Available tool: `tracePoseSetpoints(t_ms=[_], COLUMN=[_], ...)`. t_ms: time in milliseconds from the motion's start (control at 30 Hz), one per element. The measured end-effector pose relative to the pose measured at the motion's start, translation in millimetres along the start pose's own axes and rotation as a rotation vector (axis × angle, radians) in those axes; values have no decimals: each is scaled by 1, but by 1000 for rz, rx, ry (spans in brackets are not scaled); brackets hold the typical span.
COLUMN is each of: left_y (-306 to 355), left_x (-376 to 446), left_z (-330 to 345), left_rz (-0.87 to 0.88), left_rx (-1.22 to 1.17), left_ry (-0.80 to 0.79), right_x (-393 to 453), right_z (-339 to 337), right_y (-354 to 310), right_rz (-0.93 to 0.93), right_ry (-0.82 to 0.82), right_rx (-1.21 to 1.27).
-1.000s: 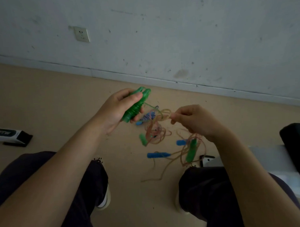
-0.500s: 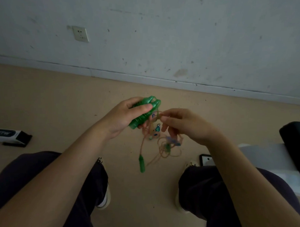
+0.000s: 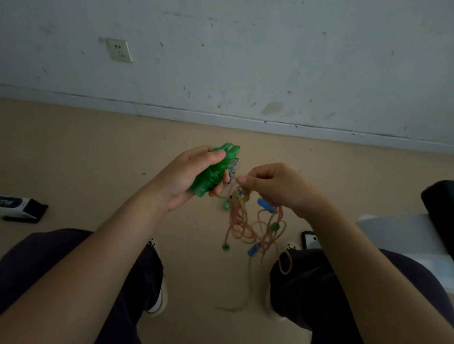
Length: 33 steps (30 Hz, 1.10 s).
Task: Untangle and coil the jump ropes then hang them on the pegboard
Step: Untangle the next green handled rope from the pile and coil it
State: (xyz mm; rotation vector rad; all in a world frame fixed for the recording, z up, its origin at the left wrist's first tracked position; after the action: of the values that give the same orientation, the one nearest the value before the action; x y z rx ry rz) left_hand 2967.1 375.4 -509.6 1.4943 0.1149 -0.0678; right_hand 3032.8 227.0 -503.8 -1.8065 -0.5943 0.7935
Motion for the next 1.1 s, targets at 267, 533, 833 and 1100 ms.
tracePoseSetpoints(t_ms=[267,533,833,1100], left_y=[-5,0,1,-4], left_x=[2,0,-3,-1], left_z=[-6,-8,-3,6], left_rz=[-39,-16,-21,-17], left_rx=[89,220,291,207], left_ry=[78,60,4,-45], right_x=[2,2,6,2], right_z=[11,6,-4,9], right_y=[11,2,6,2], right_rz=[80,20,79,18], right_ry=[-67,-99,49,-45], right_rx=[31,175,-314,62])
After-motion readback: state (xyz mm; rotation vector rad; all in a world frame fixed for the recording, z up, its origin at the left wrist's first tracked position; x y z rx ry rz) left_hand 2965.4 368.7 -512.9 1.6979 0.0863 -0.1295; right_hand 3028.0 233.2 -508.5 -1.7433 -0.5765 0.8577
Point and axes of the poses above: each hand's wrist, its own x-axis towards the middle knuckle, its own z-axis out of the palm, y = z × x, the point moved 7 cm from there along x, towards the middle knuckle, and after that the axes turned 11 degrees about x, right-handed, at the moved point
